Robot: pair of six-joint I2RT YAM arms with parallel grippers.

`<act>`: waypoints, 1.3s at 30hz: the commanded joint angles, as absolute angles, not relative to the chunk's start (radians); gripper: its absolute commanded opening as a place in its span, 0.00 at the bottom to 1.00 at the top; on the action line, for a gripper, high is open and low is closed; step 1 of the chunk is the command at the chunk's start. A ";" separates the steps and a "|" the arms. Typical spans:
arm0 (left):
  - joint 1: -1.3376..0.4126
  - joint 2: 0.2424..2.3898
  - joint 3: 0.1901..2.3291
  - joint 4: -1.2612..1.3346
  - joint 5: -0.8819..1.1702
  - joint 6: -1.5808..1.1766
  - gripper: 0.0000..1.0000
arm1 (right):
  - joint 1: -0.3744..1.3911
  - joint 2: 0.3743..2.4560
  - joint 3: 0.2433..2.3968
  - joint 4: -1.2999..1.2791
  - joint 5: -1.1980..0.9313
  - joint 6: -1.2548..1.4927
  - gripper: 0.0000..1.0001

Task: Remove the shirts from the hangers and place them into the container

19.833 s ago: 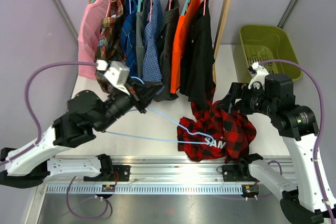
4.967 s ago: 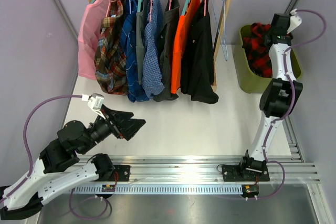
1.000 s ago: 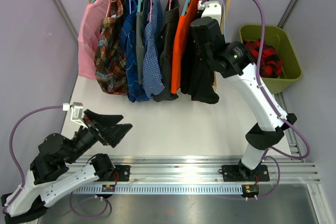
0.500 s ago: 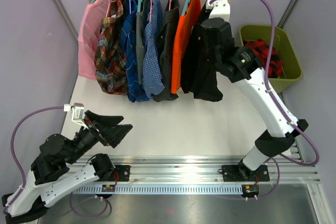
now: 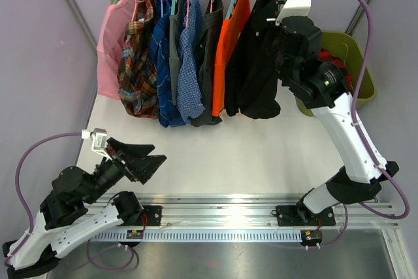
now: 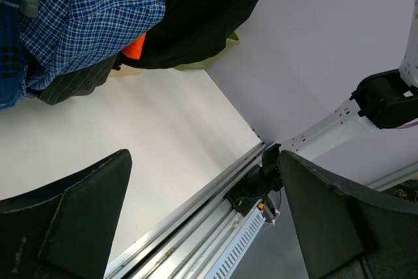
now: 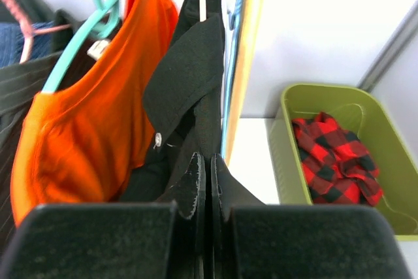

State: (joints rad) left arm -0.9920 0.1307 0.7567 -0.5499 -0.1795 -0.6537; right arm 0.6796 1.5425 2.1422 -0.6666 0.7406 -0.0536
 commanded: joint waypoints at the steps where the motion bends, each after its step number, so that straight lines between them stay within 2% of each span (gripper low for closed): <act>1: -0.994 0.143 0.768 -0.500 -0.201 -0.629 0.99 | 0.673 1.419 2.106 -0.647 0.646 -0.022 0.00; 8: -0.994 0.216 0.782 -0.463 -0.183 -0.609 0.99 | 0.722 1.192 1.985 -0.768 0.575 0.041 0.00; 15: -0.994 0.300 0.811 -0.419 -0.167 -0.594 0.99 | 0.727 1.131 2.037 -1.032 0.512 0.144 0.00; 20: -0.994 0.376 0.827 -0.380 -0.149 -0.584 0.99 | 0.727 1.053 1.913 -1.172 0.416 0.227 0.00; 27: -0.994 0.520 0.882 -0.290 -0.115 -0.560 0.99 | 0.727 0.878 1.640 -1.166 0.299 0.330 0.00; 39: -0.996 0.879 1.000 0.023 -0.049 -0.508 0.99 | 0.727 0.761 1.502 -1.158 0.094 0.367 0.00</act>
State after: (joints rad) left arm -0.9924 0.8223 0.9360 -0.1619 -0.0780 -0.5388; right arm 0.7212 0.7666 1.5326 -1.2144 0.1749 0.3420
